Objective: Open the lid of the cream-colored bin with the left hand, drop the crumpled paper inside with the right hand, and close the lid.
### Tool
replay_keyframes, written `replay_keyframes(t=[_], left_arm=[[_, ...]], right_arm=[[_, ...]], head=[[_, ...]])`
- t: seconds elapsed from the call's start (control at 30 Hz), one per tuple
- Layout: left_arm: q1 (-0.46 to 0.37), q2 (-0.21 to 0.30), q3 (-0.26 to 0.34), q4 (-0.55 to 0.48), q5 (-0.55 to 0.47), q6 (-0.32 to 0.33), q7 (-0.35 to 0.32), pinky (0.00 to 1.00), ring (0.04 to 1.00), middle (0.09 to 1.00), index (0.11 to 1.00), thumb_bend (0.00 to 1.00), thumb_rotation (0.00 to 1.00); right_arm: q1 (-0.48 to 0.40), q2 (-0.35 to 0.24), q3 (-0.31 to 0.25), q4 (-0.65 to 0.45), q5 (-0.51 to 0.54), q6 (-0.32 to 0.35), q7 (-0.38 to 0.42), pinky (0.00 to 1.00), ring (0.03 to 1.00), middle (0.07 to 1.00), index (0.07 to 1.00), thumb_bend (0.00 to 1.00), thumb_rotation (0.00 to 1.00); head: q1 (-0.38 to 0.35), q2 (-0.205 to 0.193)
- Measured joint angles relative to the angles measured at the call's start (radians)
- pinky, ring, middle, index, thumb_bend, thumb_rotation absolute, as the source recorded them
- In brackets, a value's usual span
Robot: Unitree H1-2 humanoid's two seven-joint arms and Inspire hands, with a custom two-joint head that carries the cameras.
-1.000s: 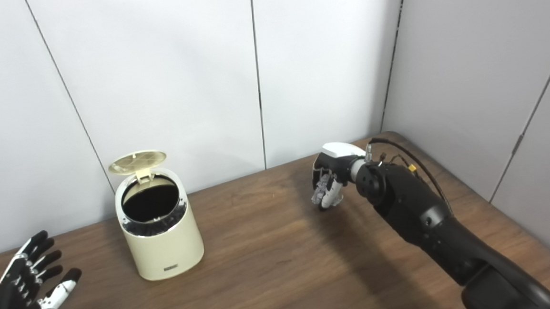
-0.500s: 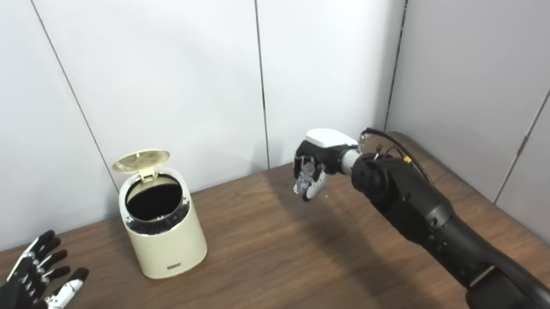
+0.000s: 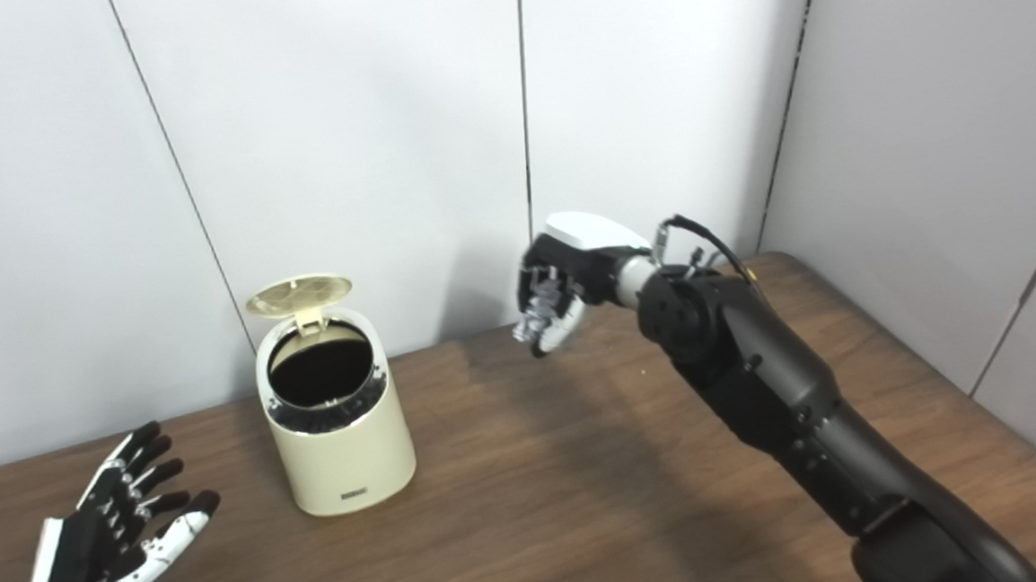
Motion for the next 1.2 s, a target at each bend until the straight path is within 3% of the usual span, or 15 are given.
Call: replay_keyframes(t=[0.1, 0.17, 0.37, 0.7, 0.87, 0.93, 1.03, 1.1, 1.2], left_arm=[[0.000, 0.000, 0.000, 0.000, 0.000, 0.000, 0.001, 0.72, 0.827, 0.882, 0.914, 0.70, 0.18], [-0.001, -0.003, -0.004, 0.001, 0.002, 0.000, 0.002, 0.71, 0.825, 0.882, 0.911, 0.69, 0.17], [-0.002, -0.012, -0.011, 0.012, 0.017, 0.000, 0.018, 0.73, 0.826, 0.880, 0.911, 0.69, 0.17], [-0.008, -0.041, -0.026, 0.037, 0.027, -0.008, 0.033, 0.76, 0.835, 0.883, 0.908, 0.72, 0.20], [-0.009, -0.044, -0.027, 0.037, 0.031, -0.008, 0.037, 0.76, 0.841, 0.884, 0.911, 0.72, 0.20], [-0.009, -0.046, -0.028, 0.037, 0.031, -0.008, 0.039, 0.76, 0.841, 0.883, 0.912, 0.73, 0.20], [-0.009, -0.050, -0.031, 0.037, 0.032, -0.008, 0.041, 0.76, 0.846, 0.884, 0.914, 0.72, 0.20], [-0.009, -0.052, -0.033, 0.037, 0.033, -0.008, 0.042, 0.76, 0.844, 0.882, 0.912, 0.73, 0.21], [-0.009, -0.055, -0.037, 0.037, 0.033, -0.008, 0.045, 0.76, 0.840, 0.881, 0.914, 0.73, 0.21]], right_arm=[[-0.031, 0.016, 0.021, -0.046, -0.030, 0.028, 0.027, 0.49, 0.467, 0.492, 0.471, 0.52, 0.00], [-0.048, 0.028, 0.033, -0.064, -0.044, 0.027, 0.028, 0.56, 0.484, 0.487, 0.464, 0.52, 0.00], [-0.066, 0.060, 0.045, -0.104, -0.054, 0.016, 0.028, 0.39, 0.435, 0.498, 0.476, 0.52, 0.00], [-0.076, 0.127, 0.046, -0.144, -0.070, 0.049, 0.046, 0.40, 0.446, 0.504, 0.466, 0.52, 0.00], [-0.077, 0.136, 0.044, -0.143, -0.059, 0.033, 0.045, 0.37, 0.422, 0.500, 0.487, 0.52, 0.00], [-0.077, 0.136, 0.042, -0.139, -0.048, 0.014, 0.040, 0.52, 0.447, 0.484, 0.482, 0.52, 0.00], [-0.077, 0.146, 0.043, -0.130, -0.048, -0.004, 0.023, 0.65, 0.460, 0.474, 0.482, 0.52, 0.00], [-0.077, 0.165, 0.047, -0.130, -0.053, -0.006, 0.009, 0.59, 0.463, 0.469, 0.484, 0.52, 0.00], [-0.077, 0.185, 0.061, -0.130, -0.069, -0.005, 0.007, 0.38, 0.433, 0.478, 0.488, 0.52, 0.00]], head=[[0.015, -0.002], [0.035, -0.005], [0.070, -0.009], [0.130, -0.009], [0.164, -0.008], [0.164, -0.008], [0.179, -0.008], [0.189, -0.008], [0.193, -0.005]])
